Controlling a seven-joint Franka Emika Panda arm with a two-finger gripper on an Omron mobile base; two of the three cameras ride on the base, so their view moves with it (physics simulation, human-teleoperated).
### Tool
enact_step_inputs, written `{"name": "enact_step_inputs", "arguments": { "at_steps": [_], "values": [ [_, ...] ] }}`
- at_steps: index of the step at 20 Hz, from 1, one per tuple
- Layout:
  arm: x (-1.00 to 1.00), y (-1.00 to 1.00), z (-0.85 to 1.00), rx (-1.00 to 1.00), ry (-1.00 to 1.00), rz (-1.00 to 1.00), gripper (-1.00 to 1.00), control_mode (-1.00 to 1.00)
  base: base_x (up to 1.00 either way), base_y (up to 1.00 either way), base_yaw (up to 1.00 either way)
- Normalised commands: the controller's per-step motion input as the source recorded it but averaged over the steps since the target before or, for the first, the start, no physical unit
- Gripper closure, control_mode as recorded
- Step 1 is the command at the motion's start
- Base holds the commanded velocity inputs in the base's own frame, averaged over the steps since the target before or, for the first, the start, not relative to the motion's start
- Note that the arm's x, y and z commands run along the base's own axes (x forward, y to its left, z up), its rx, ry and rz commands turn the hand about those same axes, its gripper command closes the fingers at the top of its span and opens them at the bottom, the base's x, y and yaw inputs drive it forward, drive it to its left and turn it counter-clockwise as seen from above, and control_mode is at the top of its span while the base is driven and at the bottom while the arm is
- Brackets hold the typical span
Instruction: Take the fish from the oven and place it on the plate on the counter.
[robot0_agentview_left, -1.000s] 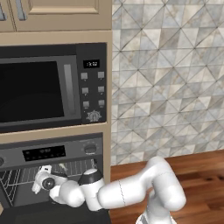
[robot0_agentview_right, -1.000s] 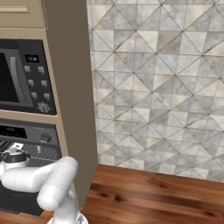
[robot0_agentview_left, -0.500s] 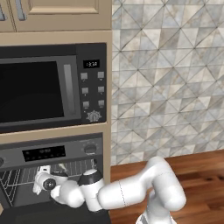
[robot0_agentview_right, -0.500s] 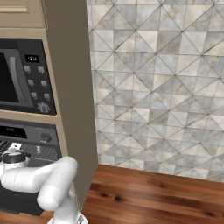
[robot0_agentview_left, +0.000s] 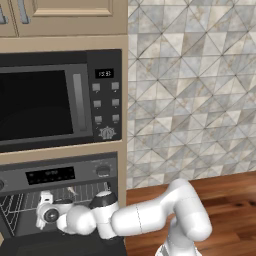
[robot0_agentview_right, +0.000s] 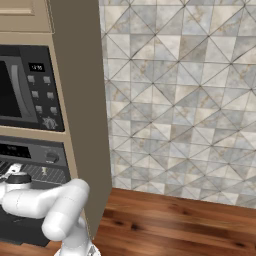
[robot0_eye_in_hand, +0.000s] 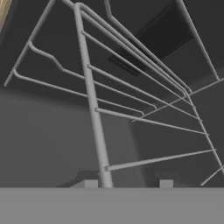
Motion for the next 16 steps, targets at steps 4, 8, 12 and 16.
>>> {"name": "enact_step_inputs", "arguments": {
  "at_steps": [4,8,12,16],
  "values": [
    [-0.55,0.00,-0.98,0.00,0.06,0.01,1.00,-1.00,0.00,0.00,0.00],
    [-0.57,0.00,-0.91,0.00,0.13,0.02,1.00,-1.00,0.00,0.00,0.00],
    [-0.36,-0.05,-0.96,0.00,0.17,0.02,1.00,-1.00,0.00,0.00,0.00],
    [-0.53,-0.06,-1.00,-0.01,0.19,0.01,1.00,-1.00,0.00,0.00,0.00]
  ]
}}
